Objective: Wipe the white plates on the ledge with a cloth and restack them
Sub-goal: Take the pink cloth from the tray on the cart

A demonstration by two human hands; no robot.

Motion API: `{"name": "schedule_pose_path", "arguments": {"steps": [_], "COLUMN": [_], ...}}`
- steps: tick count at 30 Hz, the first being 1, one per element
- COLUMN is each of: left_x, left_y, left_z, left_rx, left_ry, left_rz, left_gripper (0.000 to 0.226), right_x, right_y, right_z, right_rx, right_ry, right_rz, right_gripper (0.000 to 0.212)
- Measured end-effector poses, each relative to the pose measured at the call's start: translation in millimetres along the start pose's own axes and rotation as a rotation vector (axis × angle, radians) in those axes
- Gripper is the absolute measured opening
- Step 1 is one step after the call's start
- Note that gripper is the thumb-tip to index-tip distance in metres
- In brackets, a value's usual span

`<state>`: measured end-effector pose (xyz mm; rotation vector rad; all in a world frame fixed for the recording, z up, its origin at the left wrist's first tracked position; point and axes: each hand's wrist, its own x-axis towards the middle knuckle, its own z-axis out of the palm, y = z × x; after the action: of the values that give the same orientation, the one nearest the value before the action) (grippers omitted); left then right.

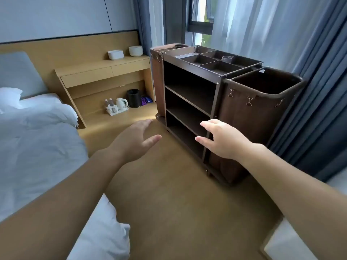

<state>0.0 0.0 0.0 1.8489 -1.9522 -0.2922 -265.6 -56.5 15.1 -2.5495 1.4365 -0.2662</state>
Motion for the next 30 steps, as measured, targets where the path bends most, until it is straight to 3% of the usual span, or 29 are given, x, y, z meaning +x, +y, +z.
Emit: {"name": "schedule_pose_path", "arguments": {"steps": [12, 30], "left_x": [110, 281], "left_y": [-81, -196], "left_z": [8, -15], "left_rx": [-0.021, -0.073], "left_ry": [-0.001, -0.041], "left_rz": [-0.023, 0.015], "left_gripper": [0.066, 0.063], "right_x": [125, 334], "right_y": [-4, 6], "right_z": [19, 38], "right_rx": [-0.077, -0.094], "right_ry": [0.023, 0.036], "right_rz": [-0.008, 0.133], "right_gripper": [0.047, 0.055]}}
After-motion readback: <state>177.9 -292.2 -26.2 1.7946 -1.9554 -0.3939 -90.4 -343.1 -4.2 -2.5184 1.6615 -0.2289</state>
